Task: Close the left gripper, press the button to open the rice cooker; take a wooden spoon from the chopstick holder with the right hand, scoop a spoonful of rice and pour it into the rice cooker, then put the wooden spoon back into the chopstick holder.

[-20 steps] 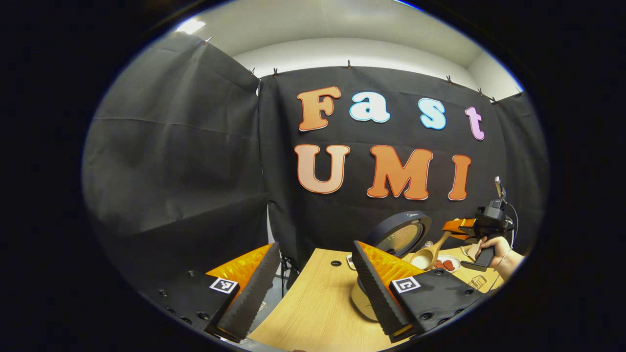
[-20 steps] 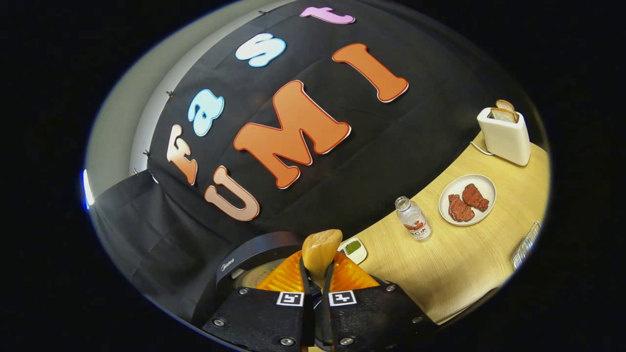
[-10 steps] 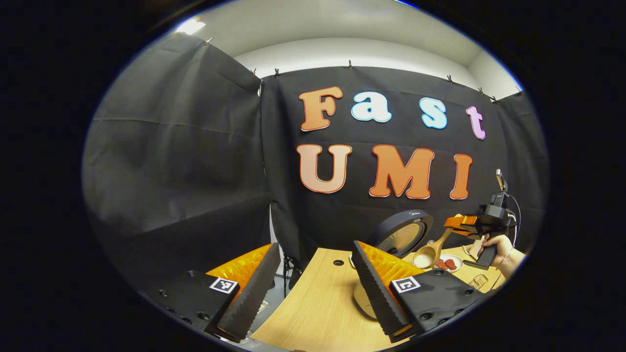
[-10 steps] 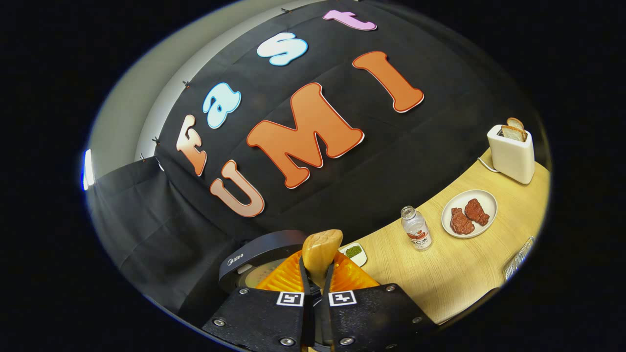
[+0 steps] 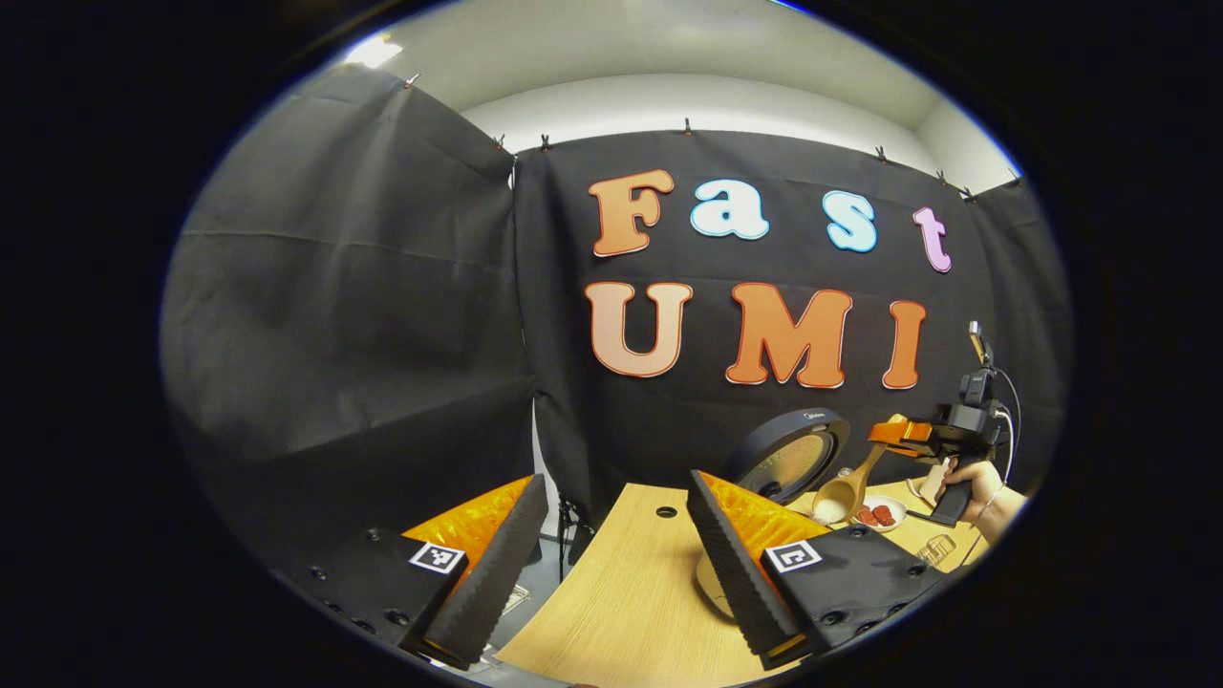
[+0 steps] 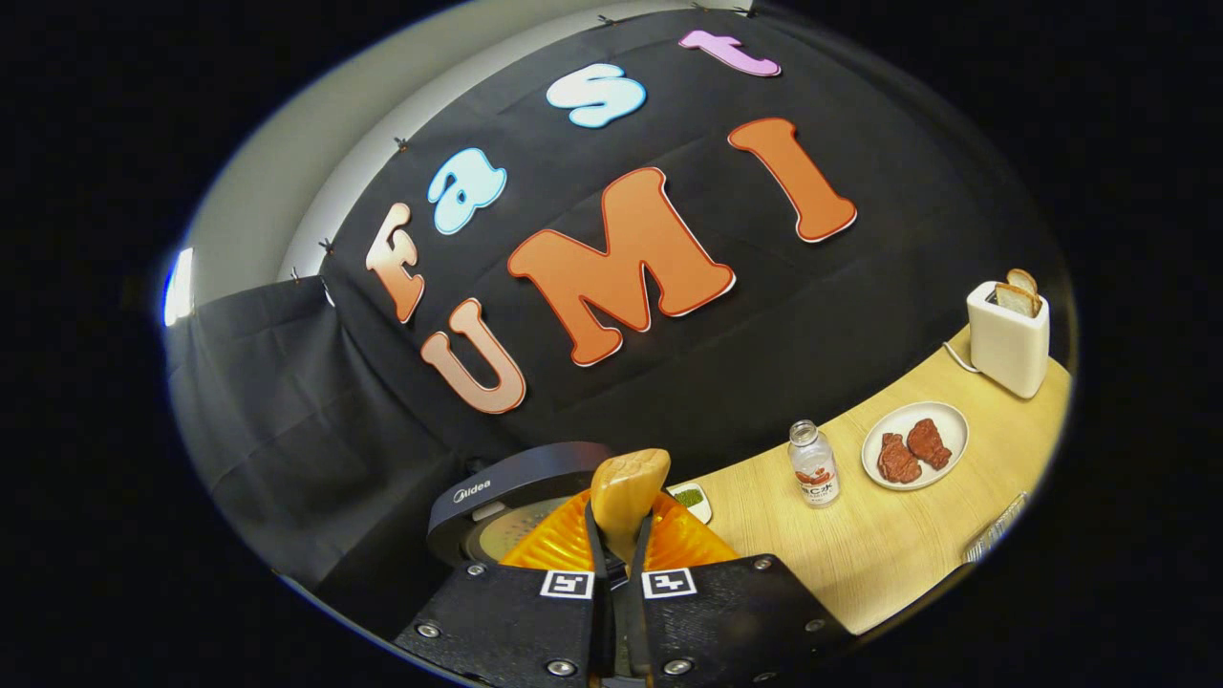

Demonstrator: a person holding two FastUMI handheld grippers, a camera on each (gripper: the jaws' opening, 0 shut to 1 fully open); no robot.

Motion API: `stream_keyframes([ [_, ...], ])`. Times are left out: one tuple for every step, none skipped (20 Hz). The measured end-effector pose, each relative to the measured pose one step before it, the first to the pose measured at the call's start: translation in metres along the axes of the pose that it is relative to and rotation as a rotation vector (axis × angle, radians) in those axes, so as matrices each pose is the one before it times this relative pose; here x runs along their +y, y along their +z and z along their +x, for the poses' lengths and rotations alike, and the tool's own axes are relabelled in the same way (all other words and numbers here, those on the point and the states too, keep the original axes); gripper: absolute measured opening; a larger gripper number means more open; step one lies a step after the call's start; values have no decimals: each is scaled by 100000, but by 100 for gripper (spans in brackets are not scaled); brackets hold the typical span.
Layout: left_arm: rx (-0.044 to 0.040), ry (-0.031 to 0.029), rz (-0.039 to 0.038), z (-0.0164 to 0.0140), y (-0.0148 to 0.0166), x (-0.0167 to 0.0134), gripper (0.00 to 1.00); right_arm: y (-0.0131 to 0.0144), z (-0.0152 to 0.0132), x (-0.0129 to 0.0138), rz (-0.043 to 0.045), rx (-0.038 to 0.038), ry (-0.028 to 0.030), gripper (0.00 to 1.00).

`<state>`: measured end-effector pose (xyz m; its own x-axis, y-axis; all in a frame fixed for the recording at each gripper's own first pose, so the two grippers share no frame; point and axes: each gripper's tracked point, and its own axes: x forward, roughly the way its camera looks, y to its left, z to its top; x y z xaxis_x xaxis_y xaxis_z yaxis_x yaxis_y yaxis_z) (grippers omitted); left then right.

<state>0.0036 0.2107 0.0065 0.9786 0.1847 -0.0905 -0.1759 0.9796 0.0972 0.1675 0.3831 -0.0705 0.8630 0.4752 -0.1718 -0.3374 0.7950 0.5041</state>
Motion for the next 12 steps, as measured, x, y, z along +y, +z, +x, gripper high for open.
stream_keyframes([
  [-31,-46,45,11,-11,43,96,7,-55,231,-684,-183,495,4],
  [-28,-62,-4,-53,44,30,96,131,-77,206,-687,-228,321,4],
  [54,32,-20,16,-97,49,96,-20,-53,27,-1085,-220,52,4],
  [69,38,-29,-73,-45,41,96,104,-52,103,-1195,-477,154,4],
  [0,46,-58,-105,98,-35,96,26,-75,61,-1198,-302,29,4],
  [111,62,-25,-69,-11,5,98,106,-44,149,-1256,-341,102,4],
  [-34,-2,-2,27,-58,0,100,-1,-142,106,-1260,-262,302,4],
  [-14,94,21,-4,31,87,98,-15,21,78,-1183,-214,420,4],
  [-136,124,-14,-95,-15,73,96,-91,-44,105,-783,546,273,4],
  [21,96,41,-175,17,40,96,-217,139,1,-263,429,244,4],
  [31,154,97,-64,-54,51,96,6,-64,203,-503,-29,411,4],
  [-40,146,160,-389,77,93,96,-46,-40,38,-998,-168,142,4],
])
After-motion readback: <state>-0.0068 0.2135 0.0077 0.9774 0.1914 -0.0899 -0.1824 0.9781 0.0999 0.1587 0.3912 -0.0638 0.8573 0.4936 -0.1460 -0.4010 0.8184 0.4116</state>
